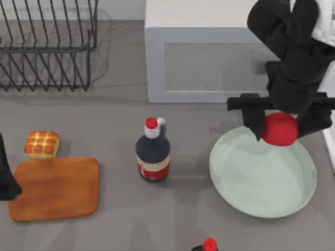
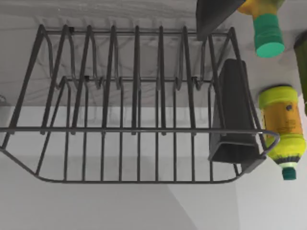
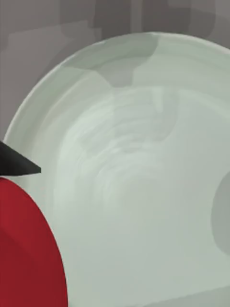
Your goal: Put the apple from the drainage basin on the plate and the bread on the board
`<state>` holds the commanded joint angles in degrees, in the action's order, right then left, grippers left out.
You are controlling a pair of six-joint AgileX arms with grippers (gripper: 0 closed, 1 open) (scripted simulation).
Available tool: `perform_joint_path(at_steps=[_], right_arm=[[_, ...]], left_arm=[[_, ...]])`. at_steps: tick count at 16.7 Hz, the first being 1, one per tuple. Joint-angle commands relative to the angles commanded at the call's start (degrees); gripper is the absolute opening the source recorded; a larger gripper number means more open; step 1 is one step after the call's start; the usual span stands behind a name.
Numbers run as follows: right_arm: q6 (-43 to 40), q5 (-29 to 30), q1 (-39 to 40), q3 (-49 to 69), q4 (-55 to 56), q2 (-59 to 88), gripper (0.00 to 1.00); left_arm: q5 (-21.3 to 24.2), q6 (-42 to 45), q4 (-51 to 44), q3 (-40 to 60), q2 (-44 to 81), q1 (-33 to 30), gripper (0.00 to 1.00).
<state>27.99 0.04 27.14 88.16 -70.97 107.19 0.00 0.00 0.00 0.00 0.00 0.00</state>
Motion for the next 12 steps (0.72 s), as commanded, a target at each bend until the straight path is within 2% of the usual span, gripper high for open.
perform_joint_path(at_steps=[12], right_arm=[[0.00, 0.00, 0.00, 0.00, 0.00, 0.00, 0.98]], left_arm=[[0.00, 0.00, 0.00, 0.00, 0.00, 0.00, 1.00]])
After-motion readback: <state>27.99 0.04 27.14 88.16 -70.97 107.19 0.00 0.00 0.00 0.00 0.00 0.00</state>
